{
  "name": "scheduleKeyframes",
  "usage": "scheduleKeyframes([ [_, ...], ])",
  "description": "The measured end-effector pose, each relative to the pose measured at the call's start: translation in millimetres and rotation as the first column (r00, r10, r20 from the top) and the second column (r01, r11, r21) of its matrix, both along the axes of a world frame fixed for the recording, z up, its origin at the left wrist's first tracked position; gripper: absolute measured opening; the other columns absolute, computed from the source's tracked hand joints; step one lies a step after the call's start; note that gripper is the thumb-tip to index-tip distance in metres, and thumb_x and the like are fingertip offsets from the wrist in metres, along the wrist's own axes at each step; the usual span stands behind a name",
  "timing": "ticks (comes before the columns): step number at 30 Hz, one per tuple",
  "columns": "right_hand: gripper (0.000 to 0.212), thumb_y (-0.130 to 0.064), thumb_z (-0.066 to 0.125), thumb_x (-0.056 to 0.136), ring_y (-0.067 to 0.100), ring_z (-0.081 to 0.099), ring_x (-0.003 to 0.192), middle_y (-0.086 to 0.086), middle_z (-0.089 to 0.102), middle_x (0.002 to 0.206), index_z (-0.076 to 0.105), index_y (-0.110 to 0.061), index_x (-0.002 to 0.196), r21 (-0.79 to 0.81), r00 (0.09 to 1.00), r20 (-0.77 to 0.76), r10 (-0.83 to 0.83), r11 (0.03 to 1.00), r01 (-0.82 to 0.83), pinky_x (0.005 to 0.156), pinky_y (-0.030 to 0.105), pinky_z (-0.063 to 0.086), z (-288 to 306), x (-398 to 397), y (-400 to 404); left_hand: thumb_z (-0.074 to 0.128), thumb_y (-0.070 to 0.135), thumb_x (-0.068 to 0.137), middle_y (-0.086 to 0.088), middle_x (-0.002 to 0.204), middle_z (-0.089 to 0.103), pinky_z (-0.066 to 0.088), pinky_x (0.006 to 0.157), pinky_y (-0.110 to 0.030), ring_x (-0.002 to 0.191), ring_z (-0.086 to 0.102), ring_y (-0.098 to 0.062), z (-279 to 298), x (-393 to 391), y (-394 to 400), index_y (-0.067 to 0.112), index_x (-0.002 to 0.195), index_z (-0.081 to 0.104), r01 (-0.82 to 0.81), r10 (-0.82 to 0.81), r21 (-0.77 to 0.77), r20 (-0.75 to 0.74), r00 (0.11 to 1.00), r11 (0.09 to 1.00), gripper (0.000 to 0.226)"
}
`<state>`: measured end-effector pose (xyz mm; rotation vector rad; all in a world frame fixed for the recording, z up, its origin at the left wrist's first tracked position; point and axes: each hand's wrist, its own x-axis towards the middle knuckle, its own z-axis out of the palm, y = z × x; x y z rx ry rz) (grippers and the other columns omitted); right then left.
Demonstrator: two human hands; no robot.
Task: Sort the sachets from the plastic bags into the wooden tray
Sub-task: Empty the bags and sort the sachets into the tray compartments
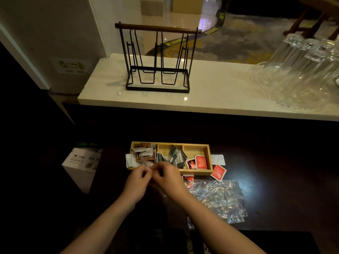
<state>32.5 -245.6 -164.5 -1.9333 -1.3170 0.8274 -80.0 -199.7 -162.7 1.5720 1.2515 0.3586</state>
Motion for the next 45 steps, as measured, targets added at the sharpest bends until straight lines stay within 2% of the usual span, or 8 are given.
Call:
scheduleKeyframes([
  [11, 0.014, -0.015, 0.056, 0.091, 0.005, 0.055, 0.077, 0.004, 0.068, 0.095, 0.068, -0.01, 0.096, 0.022, 0.993, 0.111, 0.04, 0.999, -0.042, 0.067, 0.013, 0.046, 7.0, -4.5, -1.4, 0.046, 0.013, 0.094, -0.008, 0.073, 0.054, 0.037, 0.061, -0.033, 0.068, 0.049, -0.02, 3.5, -2.6, -2.0, 0.007, 0.077, 0.052, 0.033, -0.031, 0.03, -0.064, 0.997, 0.999, 0.019],
  [14, 0.012, -0.011, 0.052, 0.091, 0.013, 0.058, 0.083, 0.003, 0.063, 0.095, 0.064, -0.009, 0.093, 0.014, 0.986, 0.167, -0.021, 1.0, 0.018, 0.074, 0.024, 0.052, 5.1, -4.0, -1.8, 0.047, 0.009, 0.092, -0.009, 0.071, 0.049, 0.033, 0.06, -0.036, 0.067, 0.046, -0.024, 1.7, -3.6, -4.1, 0.014, 0.069, 0.044, 0.014, -0.009, 0.041, -0.107, 0.994, 0.999, 0.023],
  [18, 0.01, -0.006, 0.054, 0.089, 0.004, 0.052, 0.069, -0.008, 0.052, 0.081, 0.056, -0.014, 0.083, -0.008, 0.964, 0.206, -0.169, 0.985, 0.174, 0.059, 0.014, 0.044, 6.7, 26.9, -4.3, 0.051, 0.006, 0.09, -0.002, 0.065, 0.045, 0.029, 0.053, -0.029, 0.057, 0.04, -0.015, 10.1, -25.8, 3.9, 0.015, 0.066, 0.04, 0.001, 0.023, 0.114, -0.205, 0.978, 0.994, 0.027],
  [28, 0.024, -0.004, 0.061, 0.081, 0.025, 0.063, 0.09, 0.005, 0.062, 0.103, 0.064, -0.012, 0.104, 0.165, 0.826, 0.562, -0.044, 0.985, -0.059, 0.059, 0.027, 0.043, 36.5, 31.3, -3.3, 0.058, 0.016, 0.08, -0.005, 0.067, 0.064, 0.038, 0.053, -0.029, 0.056, 0.054, -0.012, 35.0, -31.1, 31.1, 0.012, 0.062, 0.051, 0.198, -0.123, 0.154, -0.397, 0.909, 0.968, 0.02],
  [32, 0.052, -0.043, 0.065, 0.08, 0.019, 0.049, 0.118, -0.001, 0.054, 0.127, 0.05, -0.025, 0.127, 0.122, 0.796, 0.503, 0.338, 0.884, -0.452, 0.093, 0.03, 0.043, 43.3, 25.5, 1.9, 0.061, 0.017, 0.081, -0.004, 0.068, 0.064, 0.041, 0.058, -0.032, 0.066, 0.06, -0.018, 37.6, -30.8, 38.9, 0.011, 0.068, 0.061, 0.265, -0.197, 0.121, -0.399, 0.895, 0.957, 0.014],
  [35, 0.065, -0.047, 0.066, 0.076, 0.021, 0.047, 0.12, 0.0, 0.054, 0.128, 0.043, -0.024, 0.132, 0.002, 0.674, 0.589, 0.447, 0.833, -0.554, 0.101, 0.036, 0.038, 31.3, 9.7, 6.2, 0.064, 0.02, 0.08, -0.003, 0.068, 0.064, 0.044, 0.061, -0.035, 0.067, 0.06, -0.02, 40.5, -31.6, 44.4, 0.016, 0.069, 0.064, 0.3, -0.245, 0.098, -0.372, 0.895, 0.949, 0.012],
  [41, 0.011, -0.02, 0.069, 0.077, 0.029, 0.058, 0.086, 0.005, 0.068, 0.085, 0.07, -0.014, 0.086, 0.014, 0.624, 0.68, 0.384, 0.845, -0.535, 0.07, 0.036, 0.045, 27.6, 7.1, 25.7, 0.06, 0.017, 0.083, -0.004, 0.063, 0.065, 0.046, 0.064, -0.033, 0.064, 0.06, -0.019, 37.7, -44.9, 47.0, 0.014, 0.062, 0.063, 0.267, -0.251, 0.025, -0.267, 0.931, 0.963, 0.022],
  [45, 0.007, -0.013, 0.069, 0.077, 0.029, 0.061, 0.083, 0.007, 0.069, 0.082, 0.071, -0.011, 0.084, 0.079, 0.645, 0.655, 0.393, 0.813, -0.576, 0.067, 0.036, 0.048, 35.2, 11.4, 32.8, 0.044, 0.023, 0.094, -0.012, 0.089, 0.069, 0.053, 0.073, -0.04, 0.079, 0.063, -0.026, 18.5, -62.5, 46.8, 0.006, 0.09, 0.063, -0.108, 0.124, -0.338, 0.027, 0.992, 0.935, 0.026],
])
